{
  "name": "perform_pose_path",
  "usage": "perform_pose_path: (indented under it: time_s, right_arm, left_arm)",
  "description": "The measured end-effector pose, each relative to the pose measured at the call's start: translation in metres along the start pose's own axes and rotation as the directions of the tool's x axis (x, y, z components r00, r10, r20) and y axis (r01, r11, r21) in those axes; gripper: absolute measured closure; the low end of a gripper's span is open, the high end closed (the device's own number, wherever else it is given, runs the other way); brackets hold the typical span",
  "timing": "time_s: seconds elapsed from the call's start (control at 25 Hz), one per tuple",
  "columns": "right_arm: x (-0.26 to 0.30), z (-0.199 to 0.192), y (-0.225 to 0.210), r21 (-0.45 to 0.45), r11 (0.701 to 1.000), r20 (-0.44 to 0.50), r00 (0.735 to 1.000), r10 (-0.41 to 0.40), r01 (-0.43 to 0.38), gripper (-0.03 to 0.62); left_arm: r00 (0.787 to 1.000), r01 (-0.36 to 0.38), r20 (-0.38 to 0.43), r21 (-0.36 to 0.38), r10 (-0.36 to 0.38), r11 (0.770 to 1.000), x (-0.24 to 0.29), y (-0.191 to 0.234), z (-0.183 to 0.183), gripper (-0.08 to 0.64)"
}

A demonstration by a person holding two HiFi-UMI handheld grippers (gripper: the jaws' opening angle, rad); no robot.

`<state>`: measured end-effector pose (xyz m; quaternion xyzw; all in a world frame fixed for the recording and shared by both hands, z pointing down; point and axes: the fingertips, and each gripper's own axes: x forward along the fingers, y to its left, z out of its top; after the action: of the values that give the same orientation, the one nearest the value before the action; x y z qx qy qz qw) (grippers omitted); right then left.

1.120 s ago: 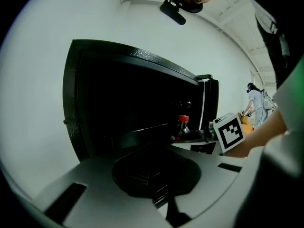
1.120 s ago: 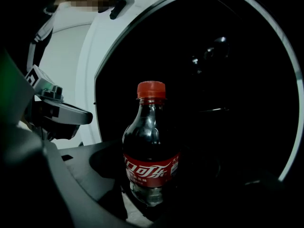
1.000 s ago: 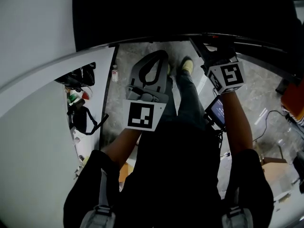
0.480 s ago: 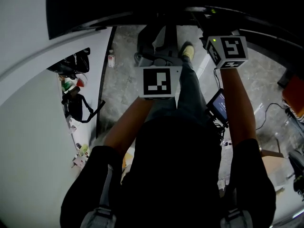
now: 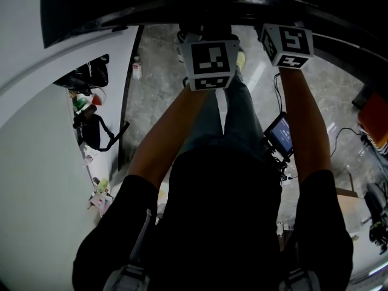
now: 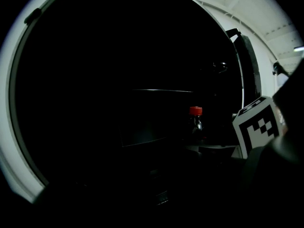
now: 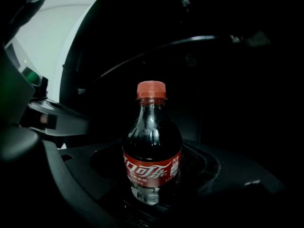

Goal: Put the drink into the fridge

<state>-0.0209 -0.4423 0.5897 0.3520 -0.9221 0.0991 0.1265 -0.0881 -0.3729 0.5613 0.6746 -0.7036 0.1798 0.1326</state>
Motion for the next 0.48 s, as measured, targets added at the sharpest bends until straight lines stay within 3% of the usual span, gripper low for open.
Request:
perform_pose_path:
  time_s: [0.48]
  right_arm:
    - [0.0108,-0.0047,-0.0066,-0.03,0.999,0.04,0.999,-0.037,0.038,0.281]
  left_arm:
    - [1.0,0.0,-0.013,-0.022,0.0,1.0,0.0006,0.0009,-0.0015,0.546]
